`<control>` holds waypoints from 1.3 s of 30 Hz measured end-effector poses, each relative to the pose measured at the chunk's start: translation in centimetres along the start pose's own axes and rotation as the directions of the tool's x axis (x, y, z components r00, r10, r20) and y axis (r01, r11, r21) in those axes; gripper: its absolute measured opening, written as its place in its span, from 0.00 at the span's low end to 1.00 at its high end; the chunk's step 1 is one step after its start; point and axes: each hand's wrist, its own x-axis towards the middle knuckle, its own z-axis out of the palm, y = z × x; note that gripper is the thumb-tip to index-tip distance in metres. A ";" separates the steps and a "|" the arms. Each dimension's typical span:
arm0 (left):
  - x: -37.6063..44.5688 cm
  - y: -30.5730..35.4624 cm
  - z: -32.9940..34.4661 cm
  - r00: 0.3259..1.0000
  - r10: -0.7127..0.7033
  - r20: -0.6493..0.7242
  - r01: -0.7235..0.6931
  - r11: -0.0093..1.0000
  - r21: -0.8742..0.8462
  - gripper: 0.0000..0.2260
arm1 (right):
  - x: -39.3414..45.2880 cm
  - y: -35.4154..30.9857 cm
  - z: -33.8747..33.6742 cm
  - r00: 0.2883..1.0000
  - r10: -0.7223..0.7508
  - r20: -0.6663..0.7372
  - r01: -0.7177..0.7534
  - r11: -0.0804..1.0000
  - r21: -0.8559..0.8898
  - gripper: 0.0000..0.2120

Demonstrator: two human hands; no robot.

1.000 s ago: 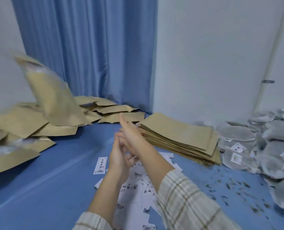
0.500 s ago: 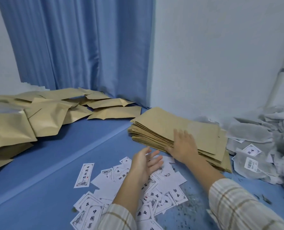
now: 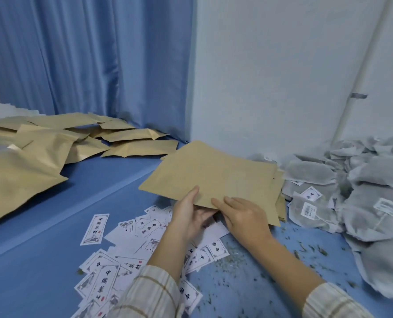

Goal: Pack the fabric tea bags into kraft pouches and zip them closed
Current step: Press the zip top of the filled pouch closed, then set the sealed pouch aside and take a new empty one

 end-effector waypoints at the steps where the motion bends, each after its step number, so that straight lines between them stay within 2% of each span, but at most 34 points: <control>1: -0.4 0.1 0.3 0.999 0.042 -0.019 -0.041 0.999 0.007 0.10 | -0.3 -0.3 -0.6 1.000 -0.012 -0.018 0.012 1.000 0.002 0.20; 4: -2.4 0.7 1.4 0.976 0.182 -0.122 -0.162 0.974 0.155 0.08 | -0.2 -1.0 -3.0 1.000 0.008 -0.010 -0.007 0.999 0.045 0.17; 6: -3.8 1.3 2.0 0.942 0.303 -0.141 -0.248 0.916 0.315 0.09 | 0.6 -1.9 -5.1 0.985 0.045 0.168 -0.070 0.987 0.148 0.16; 8: -5.1 2.1 2.4 0.869 0.478 -0.127 -0.344 0.769 0.538 0.12 | 1.4 -2.6 -7.3 0.922 0.107 0.371 -0.221 0.934 0.279 0.20; 9: -6.0 2.5 2.7 0.808 0.580 -0.106 -0.386 0.656 0.649 0.14 | 1.9 -3.1 -8.4 0.909 0.152 0.387 -0.301 0.884 0.359 0.21; 10: -7.0 3.0 3.0 0.734 0.677 -0.052 -0.421 0.515 0.747 0.17 | 2.6 -3.6 -9.5 0.900 0.220 0.375 -0.383 0.809 0.445 0.20; 11: -8.1 3.4 3.3 0.664 0.747 0.036 -0.457 0.368 0.810 0.21 | 3.5 -4.2 -10.7 0.876 0.311 0.368 -0.475 0.688 0.549 0.19; 12: -9.3 3.7 3.6 0.602 0.788 0.131 -0.493 0.238 0.837 0.26 | 4.6 -4.8 -12.0 0.832 0.399 0.386 -0.550 0.496 0.672 0.17; 13: -10.5 3.9 3.9 0.548 0.807 0.221 -0.523 0.125 0.843 0.31 | 5.6 -5.3 -13.3 0.777 0.455 0.435 -0.579 0.245 0.778 0.16; 14: -11.5 4.1 4.1 0.494 0.813 0.307 -0.546 0.015 0.838 0.35 | 6.5 -5.5 -14.3 0.730 0.484 0.484 -0.561 0.018 0.828 0.16; 15: -12.4 4.2 4.0 0.445 0.806 0.391 -0.557 -0.093 0.825 0.37 | 7.0 -5.4 -15.3 0.699 0.499 0.513 -0.517 -0.144 0.844 0.18; 17: -13.6 4.1 3.5 0.386 0.749 0.538 -0.496 -0.323 0.806 0.39 | 7.4 -5.0 -17.1 0.662 0.518 0.541 -0.452 -0.300 0.840 0.21; 18: -14.0 4.0 3.1 0.384 0.707 0.594 -0.413 -0.443 0.796 0.38 | 7.2 -4.7 -17.7 0.643 0.537 0.545 -0.437 -0.327 0.838 0.21; 19: -14.2 3.8 2.6 0.406 0.665 0.627 -0.314 -0.542 0.779 0.37 | 6.7 -4.4 -18.1 0.617 0.557 0.556 -0.442 -0.339 0.830 0.20; 21: -14.2 3.3 1.3 0.524 0.581 0.623 -0.163 -0.649 0.743 0.36 | 5.2 -4.0 -18.1 0.553 0.584 0.594 -0.515 -0.321 0.795 0.15; 22: -14.3 3.0 0.7 0.605 0.533 0.592 -0.130 -0.667 0.734 0.36 | 4.2 -3.8 -17.7 0.506 0.598 0.622 -0.570 -0.309 0.761 0.13; 24: -14.4 2.1 -0.2 0.783 0.396 0.480 -0.144 -0.635 0.759 0.36 | 1.9 -3.6 -16.7 0.432 0.601 0.672 -0.653 -0.305 0.693 0.10; 26: -14.7 1.2 -0.6 0.927 0.149 0.344 -0.202 -0.575 0.793 0.39 | -0.3 -3.8 -15.7 0.380 0.580 0.720 -0.705 -0.322 0.632 0.07; 27: -14.9 0.7 -0.6 0.959 0.003 0.284 -0.243 -0.508 0.827 0.43 | -1.2 -3.8 -15.3 0.351 0.572 0.741 -0.720 -0.342 0.604 0.07; 28: -15.0 0.1 -0.5 0.960 -0.127 0.248 -0.279 -0.406 0.870 0.48 | -2.0 -3.9 -14.8 0.322 0.564 0.760 -0.723 -0.372 0.582 0.06; 29: -15.2 -0.6 -0.3 0.944 -0.218 0.249 -0.306 -0.284 0.909 0.52 | -2.8 -4.0 -14.4 0.296 0.556 0.777 -0.717 -0.407 0.565 0.05; 30: -15.3 -1.3 0.0 0.927 -0.246 0.283 -0.327 -0.162 0.931 0.54 | -3.5 -4.0 -14.0 0.278 0.548 0.789 -0.711 -0.434 0.553 0.04; 32: -15.2 -3.0 0.8 0.929 -0.113 0.354 -0.354 0.016 0.935 0.50 | -4.6 -3.9 -13.5 0.248 0.553 0.795 -0.700 -0.465 0.542 0.03; 33: -14.9 -3.9 1.2 0.929 0.000 0.369 -0.369 0.036 0.929 0.44 | -5.1 -3.9 -13.3 0.241 0.558 0.794 -0.685 -0.481 0.546 0.02; 36: -14.0 -6.4 2.0 0.892 0.276 0.359 -0.354 -0.069 0.933 0.27 | -6.1 -3.9 -12.9 0.268 0.526 0.807 -0.582 -0.579 0.571 0.02; 37: -13.8 -7.2 2.1 0.881 0.331 0.338 -0.337 -0.064 0.940 0.24 | -6.4 -3.9 -12.8 0.278 0.514 0.811 -0.552 -0.606 0.573 0.02; 39: -13.6 -8.3 2.1 0.871 0.398 0.289 -0.325 0.027 0.945 0.20 | -7.0 -3.9 -12.5 0.306 0.495 0.813 -0.520 -0.629 0.578 0.04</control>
